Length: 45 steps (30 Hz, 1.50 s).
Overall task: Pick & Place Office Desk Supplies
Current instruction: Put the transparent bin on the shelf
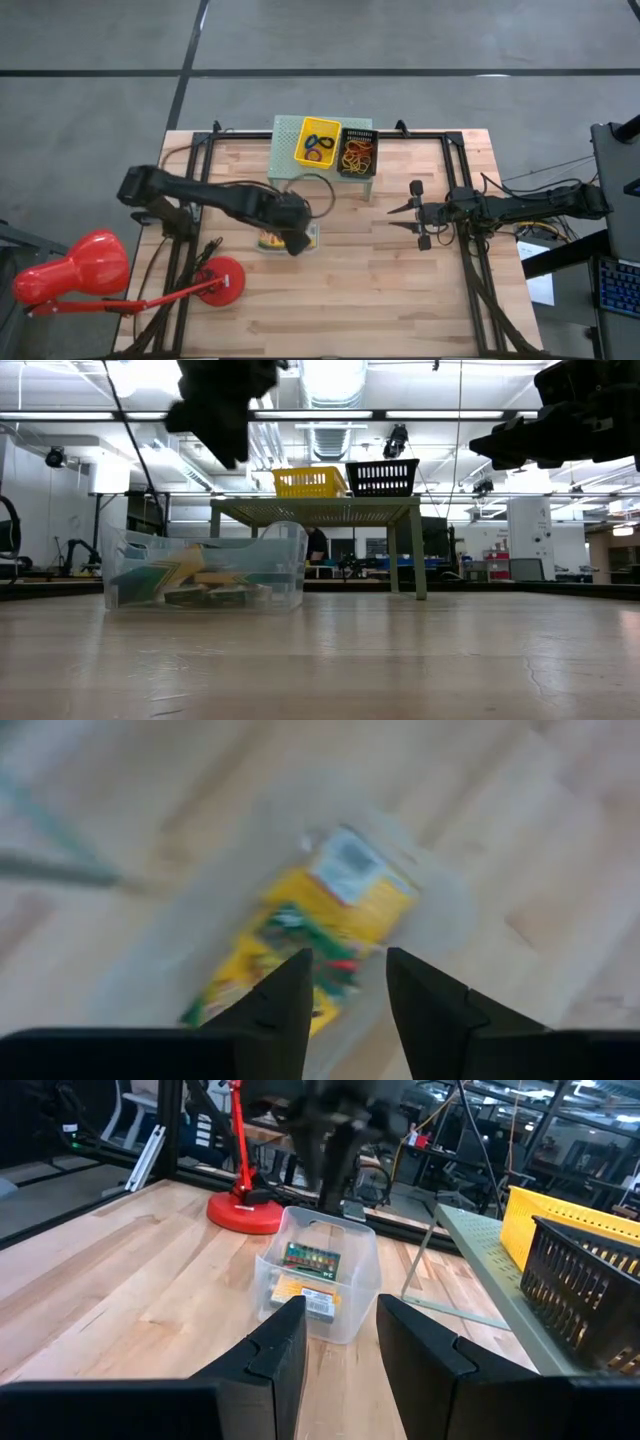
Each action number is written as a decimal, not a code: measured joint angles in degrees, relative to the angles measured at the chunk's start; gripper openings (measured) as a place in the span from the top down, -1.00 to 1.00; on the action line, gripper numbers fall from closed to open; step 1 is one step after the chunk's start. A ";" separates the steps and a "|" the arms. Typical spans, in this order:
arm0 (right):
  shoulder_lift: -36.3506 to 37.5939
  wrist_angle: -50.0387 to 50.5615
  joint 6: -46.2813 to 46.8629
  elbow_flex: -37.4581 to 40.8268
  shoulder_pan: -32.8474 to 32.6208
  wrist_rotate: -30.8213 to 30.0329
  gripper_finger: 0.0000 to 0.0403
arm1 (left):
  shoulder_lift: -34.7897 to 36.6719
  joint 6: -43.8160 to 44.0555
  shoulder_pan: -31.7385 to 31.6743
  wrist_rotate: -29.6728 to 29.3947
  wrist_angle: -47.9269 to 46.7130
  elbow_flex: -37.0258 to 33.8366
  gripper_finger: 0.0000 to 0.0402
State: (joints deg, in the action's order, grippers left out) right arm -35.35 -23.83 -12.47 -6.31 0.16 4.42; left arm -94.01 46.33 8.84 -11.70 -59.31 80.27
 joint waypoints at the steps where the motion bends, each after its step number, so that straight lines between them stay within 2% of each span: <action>1: 0.00 0.00 0.02 0.00 0.00 -0.01 0.40 | 1.26 2.11 0.00 -1.90 -1.50 0.00 0.33; 3: 0.00 -0.02 0.00 0.00 0.00 0.00 0.40 | 3.08 6.41 0.00 -4.60 -4.02 -0.37 0.33; 6: -0.02 0.02 0.01 0.00 -0.01 -0.01 0.40 | 4.73 11.73 -0.17 -4.94 -5.48 -2.68 0.33; 14: -0.02 0.01 0.00 0.00 -0.01 0.00 0.40 | 6.64 26.66 -1.88 2.40 -6.57 -11.20 0.33; 24: -0.02 0.00 0.02 0.00 0.00 0.00 0.40 | 9.91 36.22 -2.99 5.98 -6.32 -17.84 0.33; 27: -0.02 0.00 0.00 0.00 -0.01 -0.01 0.40 | 9.91 37.66 -3.04 6.10 -5.94 -19.68 0.32; 32: -0.02 0.00 0.00 0.00 0.00 0.00 0.40 | 9.91 39.62 -3.10 9.72 -3.21 -23.18 0.25; 45: -0.02 0.00 0.00 0.00 -0.01 0.00 0.40 | 9.94 37.42 -6.20 10.33 4.38 -30.03 0.19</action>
State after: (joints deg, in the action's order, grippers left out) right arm -35.38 -23.83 -12.47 -6.31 0.15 4.42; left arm -84.07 83.76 2.64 -1.37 -54.93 50.24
